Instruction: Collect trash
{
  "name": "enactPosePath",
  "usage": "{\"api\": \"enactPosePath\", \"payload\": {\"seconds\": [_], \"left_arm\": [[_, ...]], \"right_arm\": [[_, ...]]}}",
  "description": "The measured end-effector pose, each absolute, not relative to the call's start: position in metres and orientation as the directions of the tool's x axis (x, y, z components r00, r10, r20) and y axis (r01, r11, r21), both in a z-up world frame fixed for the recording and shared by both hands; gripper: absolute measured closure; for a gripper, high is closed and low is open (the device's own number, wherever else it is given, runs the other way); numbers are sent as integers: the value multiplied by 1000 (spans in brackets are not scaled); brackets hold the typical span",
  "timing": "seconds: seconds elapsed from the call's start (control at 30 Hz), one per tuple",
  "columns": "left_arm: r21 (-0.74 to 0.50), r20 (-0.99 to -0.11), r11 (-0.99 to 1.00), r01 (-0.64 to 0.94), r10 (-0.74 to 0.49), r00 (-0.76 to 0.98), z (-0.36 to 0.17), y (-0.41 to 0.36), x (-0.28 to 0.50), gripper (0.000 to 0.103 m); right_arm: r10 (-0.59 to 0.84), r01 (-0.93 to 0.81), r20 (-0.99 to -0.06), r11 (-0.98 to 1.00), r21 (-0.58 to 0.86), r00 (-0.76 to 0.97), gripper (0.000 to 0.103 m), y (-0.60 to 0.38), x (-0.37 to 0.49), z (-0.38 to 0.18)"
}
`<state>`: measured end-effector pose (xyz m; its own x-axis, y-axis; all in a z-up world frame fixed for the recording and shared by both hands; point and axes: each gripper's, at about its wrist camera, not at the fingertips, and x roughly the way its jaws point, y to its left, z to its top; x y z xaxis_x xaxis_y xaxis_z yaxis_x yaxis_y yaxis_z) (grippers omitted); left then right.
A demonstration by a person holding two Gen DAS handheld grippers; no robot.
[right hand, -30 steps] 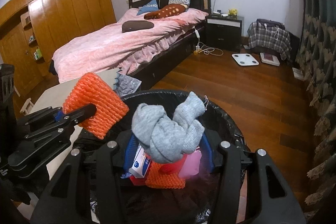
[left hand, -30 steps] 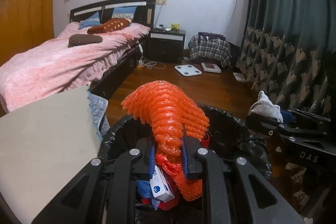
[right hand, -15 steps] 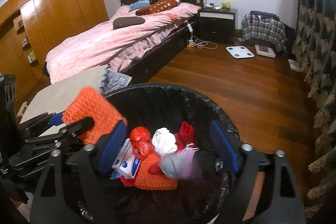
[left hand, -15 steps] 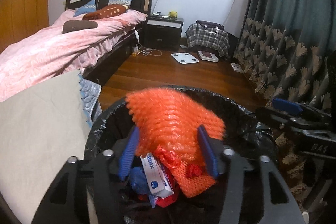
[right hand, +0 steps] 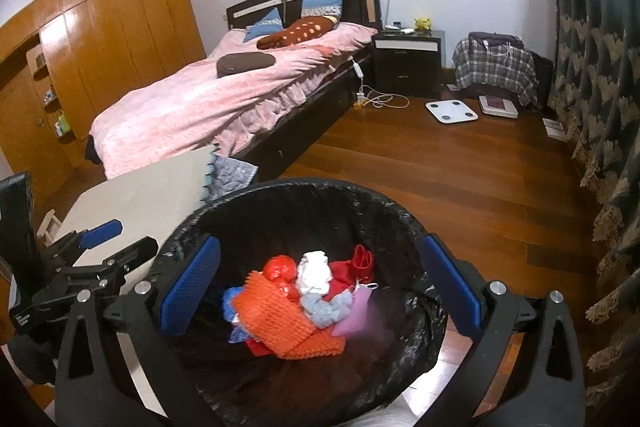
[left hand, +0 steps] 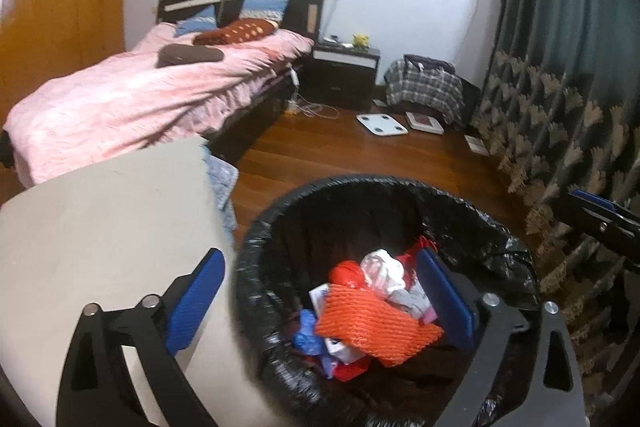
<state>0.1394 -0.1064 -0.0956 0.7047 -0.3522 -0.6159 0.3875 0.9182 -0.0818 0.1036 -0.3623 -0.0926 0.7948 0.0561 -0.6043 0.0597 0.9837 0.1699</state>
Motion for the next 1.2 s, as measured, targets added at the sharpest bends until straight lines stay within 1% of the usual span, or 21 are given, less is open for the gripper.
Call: {"api": "enactPosePath", "payload": {"seconds": [0.03,0.23,0.43,0.97,1.2], "left_arm": [[-75,-611,922,379,-343,714,-92,-103,138,6],[-57,-589,948,314,-286,756,-67,-80,111,6],[-35,-572,958,284,-252,781,-48,-67,85,6],[-9,-497,968,253,-224,839,-4,-55,41,6],[-19,-489,969,245,-222,844,2,-51,33,6]], "right_arm": [[60,53,-604,984,168,794,5,-359,101,-89],[91,9,-592,987,163,800,5,-334,85,-65],[118,-32,-584,987,155,803,5,-311,72,-41],[135,-94,-552,990,103,823,5,-275,47,-7],[136,-103,-551,991,91,823,5,-269,44,-5]]}}
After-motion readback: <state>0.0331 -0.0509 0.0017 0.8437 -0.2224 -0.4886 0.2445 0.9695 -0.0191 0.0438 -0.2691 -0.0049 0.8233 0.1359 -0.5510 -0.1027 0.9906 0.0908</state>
